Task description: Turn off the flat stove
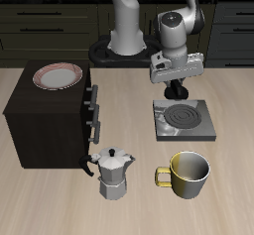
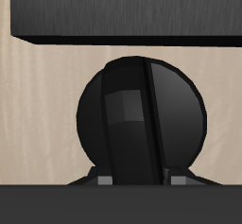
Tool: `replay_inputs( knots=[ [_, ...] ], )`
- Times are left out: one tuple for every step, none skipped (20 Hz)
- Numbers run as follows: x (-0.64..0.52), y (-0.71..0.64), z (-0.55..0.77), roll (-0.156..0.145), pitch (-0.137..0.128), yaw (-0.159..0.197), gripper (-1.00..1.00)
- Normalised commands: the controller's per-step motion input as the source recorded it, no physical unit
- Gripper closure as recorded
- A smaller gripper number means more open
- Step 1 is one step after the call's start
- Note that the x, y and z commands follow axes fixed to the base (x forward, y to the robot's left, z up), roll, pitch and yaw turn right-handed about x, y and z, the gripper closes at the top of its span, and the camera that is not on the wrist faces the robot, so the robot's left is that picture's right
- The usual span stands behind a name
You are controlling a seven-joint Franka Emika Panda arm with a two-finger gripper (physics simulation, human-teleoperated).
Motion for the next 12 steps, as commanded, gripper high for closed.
replay_inputs(
  knots=[
    [0.09, 0.18, 0.08, 0.01, -0.034, -0.055, 1.0],
    [0.05, 0.16, 0.03, -0.005, -0.018, -0.022, 1.0],
    [0.07, 0.22, 0.04, 0.029, -0.038, -0.009, 1.0],
    [0.11, 0.12, -0.01, 0.029, 0.005, -0.05, 1.0],
    [0.02, 0.24, -0.11, 0.121, 0.046, -0.1, 1.0],
    [0.07, 0.09, 0.0, 0.023, -0.031, -0.004, 1.0],
    [0.13, 0.02, -0.1, 0.007, 0.053, -0.106, 1.0],
    [0.06, 0.16, 0.04, 0.025, 0.002, -0.049, 1.0],
    [0.13, 0.05, -0.09, -0.016, 0.025, -0.121, 1.0],
    [0.13, 0.03, -0.1, 0.012, 0.072, -0.059, 1.0],
    [0.31, 0.19, -0.19, 0.024, 0.035, -0.073, 1.0],
    [-0.07, 0.09, -0.02, 0.0, 0.0, 0.0, 1.0]
  ],
)
